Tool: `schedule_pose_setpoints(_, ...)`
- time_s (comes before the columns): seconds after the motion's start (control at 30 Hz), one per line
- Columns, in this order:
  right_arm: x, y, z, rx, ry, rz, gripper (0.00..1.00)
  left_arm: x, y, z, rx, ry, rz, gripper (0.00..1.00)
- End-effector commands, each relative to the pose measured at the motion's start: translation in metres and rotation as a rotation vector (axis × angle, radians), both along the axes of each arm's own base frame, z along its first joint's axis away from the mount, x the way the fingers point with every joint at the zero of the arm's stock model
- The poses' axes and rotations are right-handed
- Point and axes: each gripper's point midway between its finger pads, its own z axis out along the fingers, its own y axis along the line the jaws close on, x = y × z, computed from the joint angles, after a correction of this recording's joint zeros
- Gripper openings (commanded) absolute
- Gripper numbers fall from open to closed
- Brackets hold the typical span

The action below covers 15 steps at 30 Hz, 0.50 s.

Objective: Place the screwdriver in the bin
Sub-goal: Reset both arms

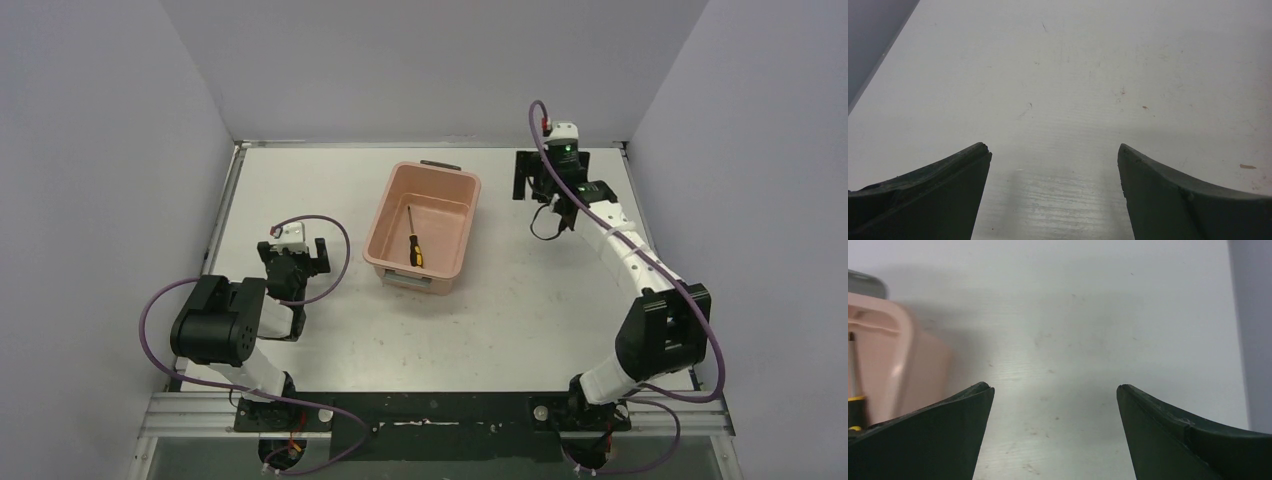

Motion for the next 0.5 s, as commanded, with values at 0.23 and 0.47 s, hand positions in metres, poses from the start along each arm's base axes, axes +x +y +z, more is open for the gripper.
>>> schedule_pose_setpoints(0.23, -0.016, -0.124, 0.002, -0.023, -0.081, -0.137, 1.0, 0.004, 0.0, 0.014, -0.007, -0.052, 0.0, 0.97)
schedule_pose_setpoints(0.47, -0.033, -0.153, 0.002, 0.0, -0.085, -0.195, 1.0, 0.004, 0.0, 0.014, -0.008, -0.052, 0.0, 0.97)
